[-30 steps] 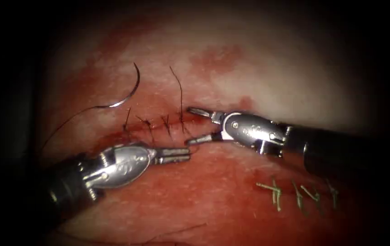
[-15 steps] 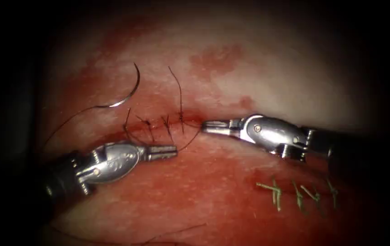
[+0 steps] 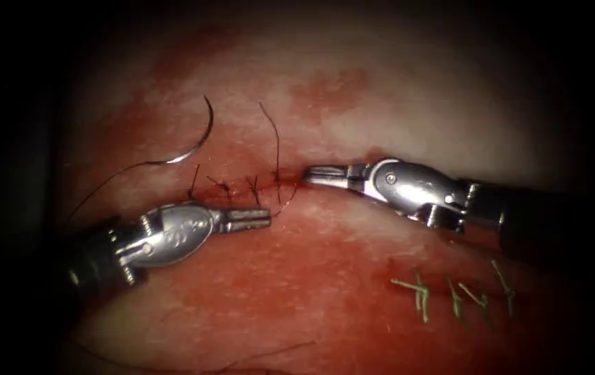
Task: Wound Closure
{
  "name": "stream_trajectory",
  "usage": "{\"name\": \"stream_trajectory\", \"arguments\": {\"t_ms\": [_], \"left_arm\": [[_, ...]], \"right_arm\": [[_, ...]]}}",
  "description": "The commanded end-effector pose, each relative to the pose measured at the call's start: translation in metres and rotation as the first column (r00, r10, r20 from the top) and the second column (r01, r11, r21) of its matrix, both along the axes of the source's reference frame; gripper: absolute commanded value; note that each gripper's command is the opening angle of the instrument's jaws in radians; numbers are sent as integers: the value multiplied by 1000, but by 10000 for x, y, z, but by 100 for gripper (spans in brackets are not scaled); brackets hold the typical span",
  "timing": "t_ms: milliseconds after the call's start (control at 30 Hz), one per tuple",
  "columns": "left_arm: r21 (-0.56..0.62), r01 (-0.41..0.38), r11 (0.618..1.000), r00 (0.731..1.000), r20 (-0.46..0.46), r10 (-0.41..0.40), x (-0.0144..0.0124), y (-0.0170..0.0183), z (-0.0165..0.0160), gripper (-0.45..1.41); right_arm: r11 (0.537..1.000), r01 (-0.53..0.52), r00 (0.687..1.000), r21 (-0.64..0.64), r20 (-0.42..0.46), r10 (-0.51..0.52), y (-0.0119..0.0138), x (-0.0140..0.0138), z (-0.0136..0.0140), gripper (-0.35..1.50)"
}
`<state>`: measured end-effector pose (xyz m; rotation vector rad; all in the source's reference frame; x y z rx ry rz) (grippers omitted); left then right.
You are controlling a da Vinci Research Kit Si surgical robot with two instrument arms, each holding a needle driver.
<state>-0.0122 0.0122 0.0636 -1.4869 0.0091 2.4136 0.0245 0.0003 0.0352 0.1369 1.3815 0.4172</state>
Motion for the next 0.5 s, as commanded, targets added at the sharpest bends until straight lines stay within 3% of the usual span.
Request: {"name": "stream_trajectory", "arguments": {"t_ms": [33, 67, 100, 133, 167, 233, 500], "left_arm": [[-1, 1, 1000, 1000, -1, -1, -4, 5, 6, -45], [-1, 3, 1000, 1000, -4, -3, -4, 6, 6, -45], [-1, 2, 1000, 1000, -4, -2, -3, 6, 7, -45], [-1, 3, 1000, 1000, -6, -3, -2, 7, 8, -45], [-1, 4, 1000, 1000, -8, -4, -1, 7, 8, -45], [0, 8, 1000, 1000, -17, -8, 3, 9, 7, -45], [-6, 3, 1000, 1000, -26, -3, 12, 4, -5, -45]], "right_arm": [[1000, 0, 1000, -6, -3, 0, -2, 10, 4, -35], [1000, -2, 1000, -7, -2, 2, -3, 12, 4, -35], [1000, -5, 1000, -9, 0, 5, -5, 16, 5, -3], [1000, -8, 1000, -11, 2, 8, -8, 19, 7, 61], [1000, -10, 1000, -19, 5, 10, -10, 22, 8, 98], [999, -11, 1000, -34, 9, 11, -12, 28, 10, 135], [998, -3, 1000, -56, 14, 4, -7, 22, 5, 147]]}}
